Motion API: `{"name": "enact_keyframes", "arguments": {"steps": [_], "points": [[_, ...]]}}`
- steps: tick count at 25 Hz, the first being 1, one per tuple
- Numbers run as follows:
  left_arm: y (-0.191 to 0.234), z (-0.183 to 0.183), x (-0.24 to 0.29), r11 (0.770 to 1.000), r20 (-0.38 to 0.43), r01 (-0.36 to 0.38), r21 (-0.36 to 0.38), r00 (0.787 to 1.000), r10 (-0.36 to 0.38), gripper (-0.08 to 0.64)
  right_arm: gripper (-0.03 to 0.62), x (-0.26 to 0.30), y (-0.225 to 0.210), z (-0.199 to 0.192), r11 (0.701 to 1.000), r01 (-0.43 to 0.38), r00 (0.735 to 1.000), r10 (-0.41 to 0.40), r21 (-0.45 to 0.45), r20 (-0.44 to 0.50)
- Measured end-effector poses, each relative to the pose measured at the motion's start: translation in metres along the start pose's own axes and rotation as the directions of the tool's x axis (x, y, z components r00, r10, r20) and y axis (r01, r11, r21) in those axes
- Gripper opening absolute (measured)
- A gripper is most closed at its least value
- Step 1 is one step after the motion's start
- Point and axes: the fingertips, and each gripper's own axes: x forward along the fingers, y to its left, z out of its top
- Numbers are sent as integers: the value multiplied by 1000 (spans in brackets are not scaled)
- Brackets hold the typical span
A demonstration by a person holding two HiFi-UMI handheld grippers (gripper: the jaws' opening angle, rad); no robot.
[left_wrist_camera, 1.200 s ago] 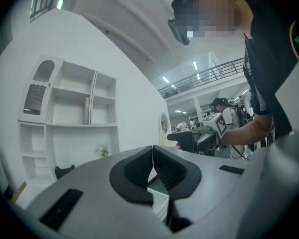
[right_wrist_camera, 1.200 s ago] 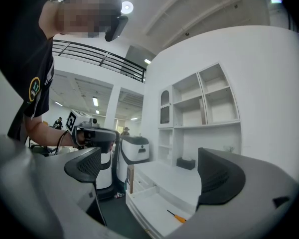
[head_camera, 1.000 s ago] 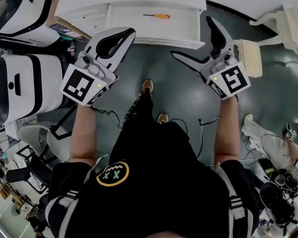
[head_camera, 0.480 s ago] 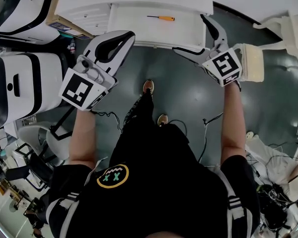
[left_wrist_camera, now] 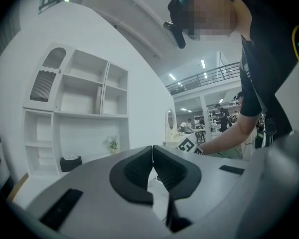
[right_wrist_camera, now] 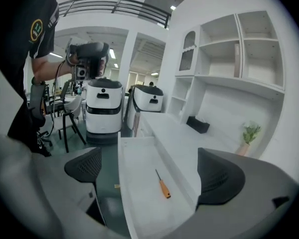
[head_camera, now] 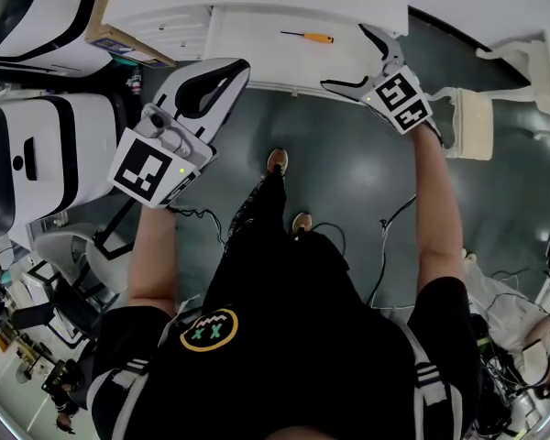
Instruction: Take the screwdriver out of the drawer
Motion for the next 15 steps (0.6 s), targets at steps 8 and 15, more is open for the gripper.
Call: {"name": "enact_keyframes", "arguments": {"steps": [8, 15], "points": [[20, -13, 26, 999, -3, 9, -35, 1000, -9, 20, 581, 56, -19, -61, 997, -73, 984, 68, -22, -164], [29, -30, 44, 999, -4, 49, -2, 999, -49, 20, 581, 100, -32, -109, 990, -141, 954, 132, -15, -271]]}}
